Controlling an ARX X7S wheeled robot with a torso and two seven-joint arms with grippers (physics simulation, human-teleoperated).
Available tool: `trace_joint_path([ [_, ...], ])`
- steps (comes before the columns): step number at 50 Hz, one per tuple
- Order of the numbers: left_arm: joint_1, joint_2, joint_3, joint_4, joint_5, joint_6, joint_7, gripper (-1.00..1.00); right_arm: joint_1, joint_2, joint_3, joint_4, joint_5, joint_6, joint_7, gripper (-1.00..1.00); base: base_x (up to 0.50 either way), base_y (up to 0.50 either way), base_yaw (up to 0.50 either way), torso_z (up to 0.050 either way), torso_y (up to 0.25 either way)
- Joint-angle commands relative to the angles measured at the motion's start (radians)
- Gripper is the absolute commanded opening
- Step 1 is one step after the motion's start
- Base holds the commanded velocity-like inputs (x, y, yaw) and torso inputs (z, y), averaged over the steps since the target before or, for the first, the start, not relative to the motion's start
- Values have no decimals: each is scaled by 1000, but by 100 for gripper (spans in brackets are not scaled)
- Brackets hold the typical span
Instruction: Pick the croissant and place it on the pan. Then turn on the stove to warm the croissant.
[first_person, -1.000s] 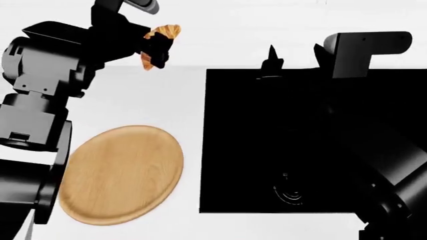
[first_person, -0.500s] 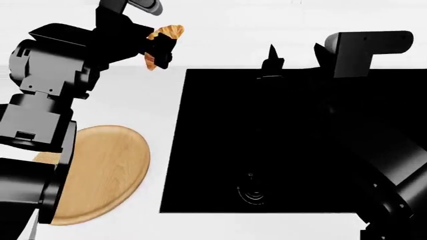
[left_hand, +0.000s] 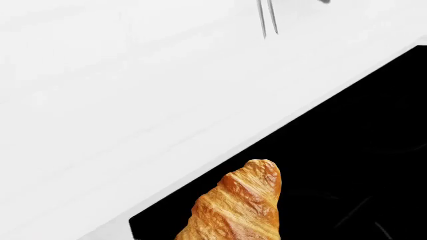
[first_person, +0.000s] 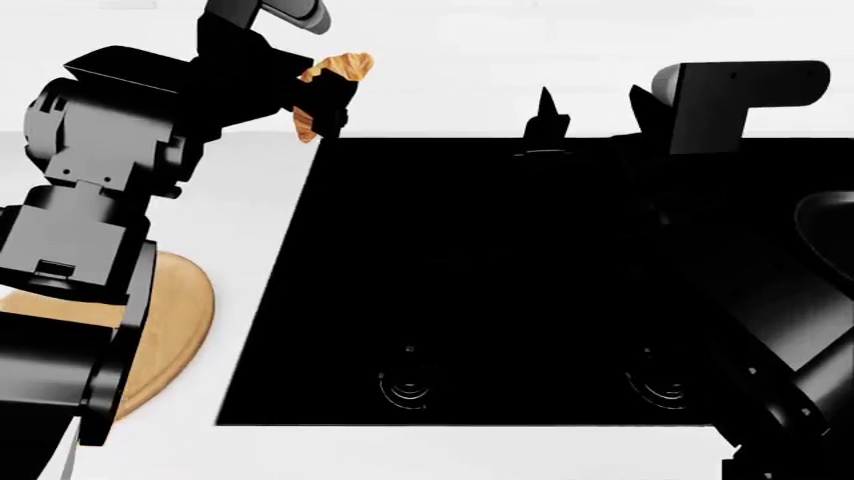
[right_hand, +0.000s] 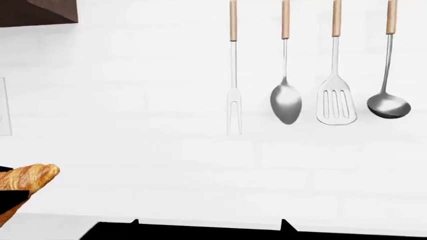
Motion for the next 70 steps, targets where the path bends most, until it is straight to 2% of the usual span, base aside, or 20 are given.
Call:
trace_joint_path([
  [1, 5, -2, 0, 17, -13, -18, -5, -100, -2, -1, -4, 8, -3, -11, -1, 100, -4, -340, 0, 0, 0],
  [70, -11, 13, 19, -21, -19, 3, 9, -100, -4, 12, -4, -8, 24, -18, 19, 100, -10, -421, 0, 0, 0],
])
